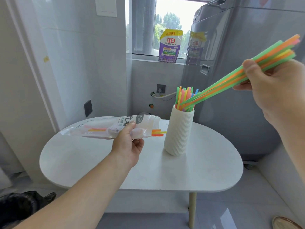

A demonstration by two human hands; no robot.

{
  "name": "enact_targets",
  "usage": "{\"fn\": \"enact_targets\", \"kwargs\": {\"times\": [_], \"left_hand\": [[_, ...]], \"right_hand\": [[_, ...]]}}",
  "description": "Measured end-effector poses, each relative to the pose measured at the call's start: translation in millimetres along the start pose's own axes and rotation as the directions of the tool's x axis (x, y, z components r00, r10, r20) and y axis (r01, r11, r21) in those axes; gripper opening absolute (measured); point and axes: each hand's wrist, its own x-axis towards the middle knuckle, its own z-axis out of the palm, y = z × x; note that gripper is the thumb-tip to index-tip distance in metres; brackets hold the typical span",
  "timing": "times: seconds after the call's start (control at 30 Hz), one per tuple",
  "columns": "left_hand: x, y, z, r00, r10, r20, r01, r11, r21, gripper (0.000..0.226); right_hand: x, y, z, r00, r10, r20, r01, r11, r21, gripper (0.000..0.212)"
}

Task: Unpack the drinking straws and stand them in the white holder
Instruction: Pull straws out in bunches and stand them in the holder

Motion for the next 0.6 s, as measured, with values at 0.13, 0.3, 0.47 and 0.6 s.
{"fn": "enact_targets", "kwargs": {"times": [0.13, 0.3, 0.47, 0.6], "left_hand": [[0, 1, 0, 1.000, 0.003, 0.012, -0.003, 1.000, 0.005, 0.006], [1, 1, 0, 1.000, -0.001, 0.001, 0.001, 1.000, 0.002, 0.006], [1, 1, 0, 1.000, -0.002, 0.005, 0.002, 1.000, 0.008, 0.006], [1, 0, 0, 1.000, -0.001, 0.007, 0.001, 1.000, 0.013, 0.006]], "right_hand": [[11, -3, 5, 0.997, -0.048, 0.061, 0.054, 0.993, -0.106, 0.017], [18, -8, 10, 0.995, -0.032, 0.098, 0.048, 0.985, -0.163, 0.017], [25, -11, 19, 0.990, 0.021, 0.141, 0.007, 0.981, -0.192, 0.023], [34, -18, 30, 0.984, 0.020, 0.179, 0.021, 0.974, -0.224, 0.016]]}}
